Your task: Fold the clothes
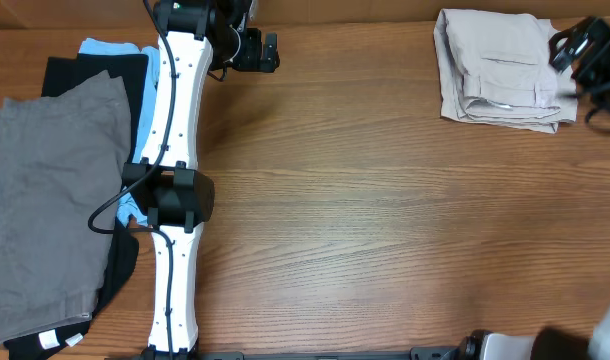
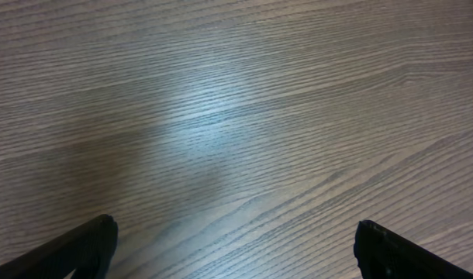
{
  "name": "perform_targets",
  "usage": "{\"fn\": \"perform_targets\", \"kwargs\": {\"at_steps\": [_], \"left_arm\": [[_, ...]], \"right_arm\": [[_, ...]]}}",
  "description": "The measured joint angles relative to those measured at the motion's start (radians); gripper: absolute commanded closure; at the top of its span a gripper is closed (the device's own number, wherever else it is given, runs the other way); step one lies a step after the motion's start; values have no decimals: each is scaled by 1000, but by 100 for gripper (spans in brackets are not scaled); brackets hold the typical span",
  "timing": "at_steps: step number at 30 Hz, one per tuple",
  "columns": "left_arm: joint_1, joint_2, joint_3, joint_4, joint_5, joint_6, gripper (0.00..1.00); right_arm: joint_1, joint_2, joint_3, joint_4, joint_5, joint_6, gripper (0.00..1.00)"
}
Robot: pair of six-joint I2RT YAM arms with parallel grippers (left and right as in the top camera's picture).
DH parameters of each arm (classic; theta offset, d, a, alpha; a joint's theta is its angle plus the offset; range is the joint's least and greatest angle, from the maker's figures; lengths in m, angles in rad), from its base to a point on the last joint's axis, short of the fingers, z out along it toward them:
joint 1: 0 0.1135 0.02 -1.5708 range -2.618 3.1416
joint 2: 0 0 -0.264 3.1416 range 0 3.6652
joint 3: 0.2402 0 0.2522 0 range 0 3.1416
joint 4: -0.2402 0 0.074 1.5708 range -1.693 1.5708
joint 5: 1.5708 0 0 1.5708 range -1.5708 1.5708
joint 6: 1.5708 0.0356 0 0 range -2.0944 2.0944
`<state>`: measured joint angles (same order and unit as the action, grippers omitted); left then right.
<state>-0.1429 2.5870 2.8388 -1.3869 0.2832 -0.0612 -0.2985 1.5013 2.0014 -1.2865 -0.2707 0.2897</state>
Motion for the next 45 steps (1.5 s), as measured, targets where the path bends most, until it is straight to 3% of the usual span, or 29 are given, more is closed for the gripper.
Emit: {"fn": "perform_targets", "kwargs": {"at_steps": [6,16,21,27,32,45], "left_arm": [[0,0,0,0,0,0,0],[0,0,0,0,0,0,0],[0,0,0,0,0,0,0],[0,0,0,0,0,0,0],[0,0,0,0,0,0,0],[0,0,0,0,0,0,0]], "right_arm": [[37,-135,0,-61,-22,14,0],[37,-161,-1,-183,16,17,0],[38,-161,-1,-164,28,-4,0],[112,-192,-74,14,70,-94,0],[171,-314,-295,224,96,-120,0],[195,-837,-1143,852,102,-130,0]]}}
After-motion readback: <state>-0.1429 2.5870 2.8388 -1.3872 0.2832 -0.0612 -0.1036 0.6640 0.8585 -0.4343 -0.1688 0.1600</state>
